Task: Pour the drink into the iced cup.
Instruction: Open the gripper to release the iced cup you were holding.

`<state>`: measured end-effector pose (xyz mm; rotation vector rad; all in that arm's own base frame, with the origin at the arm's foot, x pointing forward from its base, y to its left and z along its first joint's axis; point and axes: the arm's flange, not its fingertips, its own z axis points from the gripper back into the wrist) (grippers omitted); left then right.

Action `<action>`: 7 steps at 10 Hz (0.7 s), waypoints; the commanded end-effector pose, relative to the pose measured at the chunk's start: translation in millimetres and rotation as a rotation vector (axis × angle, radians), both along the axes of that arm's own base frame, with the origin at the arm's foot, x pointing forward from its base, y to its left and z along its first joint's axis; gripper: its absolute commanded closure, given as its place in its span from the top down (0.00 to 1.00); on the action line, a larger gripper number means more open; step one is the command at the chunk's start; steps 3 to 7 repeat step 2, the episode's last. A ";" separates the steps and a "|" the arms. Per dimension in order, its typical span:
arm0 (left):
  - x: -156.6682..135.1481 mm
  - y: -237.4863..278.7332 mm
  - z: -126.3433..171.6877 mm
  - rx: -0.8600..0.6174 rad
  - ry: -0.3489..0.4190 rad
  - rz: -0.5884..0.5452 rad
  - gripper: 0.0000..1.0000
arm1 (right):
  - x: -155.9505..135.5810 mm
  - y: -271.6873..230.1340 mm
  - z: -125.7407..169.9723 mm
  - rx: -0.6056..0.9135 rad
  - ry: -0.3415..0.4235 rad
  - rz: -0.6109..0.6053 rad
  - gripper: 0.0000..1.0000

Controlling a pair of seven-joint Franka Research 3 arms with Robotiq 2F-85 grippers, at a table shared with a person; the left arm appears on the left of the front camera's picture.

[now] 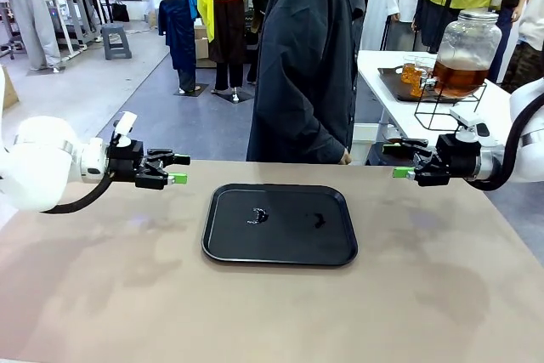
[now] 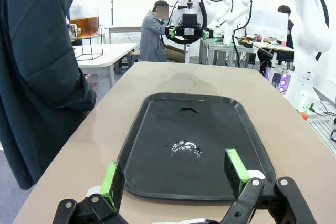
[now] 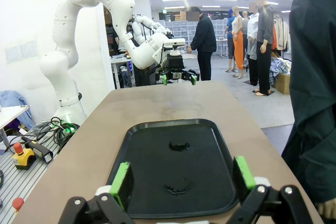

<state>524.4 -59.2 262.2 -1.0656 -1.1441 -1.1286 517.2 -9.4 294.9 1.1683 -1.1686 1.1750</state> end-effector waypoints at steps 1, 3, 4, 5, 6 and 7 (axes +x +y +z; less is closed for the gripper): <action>-0.3 0.7 1.0 -0.006 -0.001 0.004 1.00 | 1.8 2.1 3.2 0.006 -0.003 -0.001 1.00; -0.3 0.7 1.0 -0.006 -0.001 0.004 1.00 | 1.8 2.1 3.2 0.006 -0.003 -0.001 1.00; -0.3 0.7 1.0 -0.006 -0.001 0.004 1.00 | 1.8 2.1 3.2 0.006 -0.003 -0.001 1.00; -0.3 0.7 1.0 -0.006 -0.001 0.004 1.00 | 1.8 2.1 3.2 0.006 -0.003 -0.001 1.00; -0.3 0.7 1.0 -0.006 -0.001 0.004 1.00 | 1.8 2.1 3.2 0.006 -0.003 -0.001 1.00; -0.3 0.7 1.0 -0.006 -0.001 0.004 1.00 | 1.8 2.1 3.2 0.006 -0.003 -0.001 1.00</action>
